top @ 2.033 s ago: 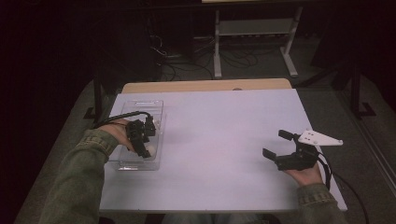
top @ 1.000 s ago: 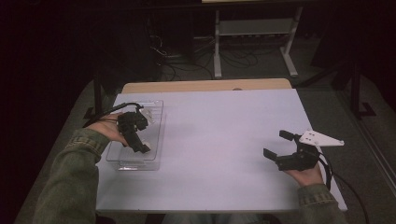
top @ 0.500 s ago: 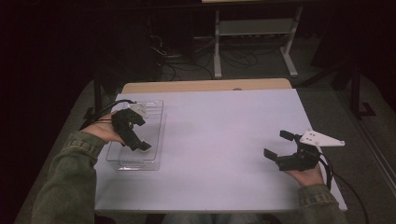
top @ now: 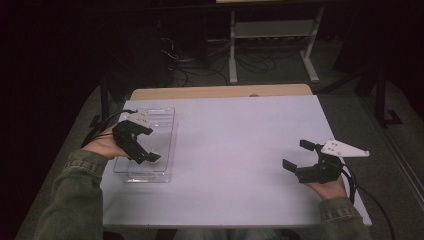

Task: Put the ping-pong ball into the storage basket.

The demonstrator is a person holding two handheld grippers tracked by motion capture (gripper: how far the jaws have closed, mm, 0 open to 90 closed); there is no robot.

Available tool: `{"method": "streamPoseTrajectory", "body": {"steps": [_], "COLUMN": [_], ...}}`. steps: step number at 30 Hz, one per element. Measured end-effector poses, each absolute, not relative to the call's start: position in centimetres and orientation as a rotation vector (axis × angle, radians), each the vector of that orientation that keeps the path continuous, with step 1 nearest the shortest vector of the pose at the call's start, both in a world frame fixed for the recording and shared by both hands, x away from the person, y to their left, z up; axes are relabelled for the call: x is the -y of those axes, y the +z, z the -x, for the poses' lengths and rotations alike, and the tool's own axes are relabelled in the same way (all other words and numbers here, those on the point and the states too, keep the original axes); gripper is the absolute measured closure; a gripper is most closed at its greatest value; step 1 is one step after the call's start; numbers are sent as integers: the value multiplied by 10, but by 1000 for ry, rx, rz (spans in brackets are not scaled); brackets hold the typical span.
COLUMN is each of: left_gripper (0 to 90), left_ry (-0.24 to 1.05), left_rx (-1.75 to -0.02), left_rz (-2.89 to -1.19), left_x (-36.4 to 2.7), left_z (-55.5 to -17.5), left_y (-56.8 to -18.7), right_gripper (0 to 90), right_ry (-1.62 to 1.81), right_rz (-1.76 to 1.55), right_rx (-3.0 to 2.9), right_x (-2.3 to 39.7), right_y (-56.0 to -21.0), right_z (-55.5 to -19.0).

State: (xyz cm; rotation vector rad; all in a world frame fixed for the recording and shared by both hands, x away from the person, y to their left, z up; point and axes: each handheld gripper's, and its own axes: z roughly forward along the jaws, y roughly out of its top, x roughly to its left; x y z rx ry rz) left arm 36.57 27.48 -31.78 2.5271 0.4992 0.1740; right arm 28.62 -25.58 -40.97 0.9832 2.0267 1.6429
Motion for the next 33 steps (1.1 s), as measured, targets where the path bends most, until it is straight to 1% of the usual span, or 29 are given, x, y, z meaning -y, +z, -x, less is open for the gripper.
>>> {"method": "streamPoseTrajectory", "body": {"steps": [33], "left_gripper": [0], "left_ry": [265], "left_rx": [-602], "left_rz": [-2344], "left_x": [-302], "left_z": [-348], "left_y": [-325], "right_gripper": [0], "right_ry": [1640], "right_rz": [-987], "right_rx": [-2025], "right_x": [256], "right_y": [-410], "right_z": [-286]}}
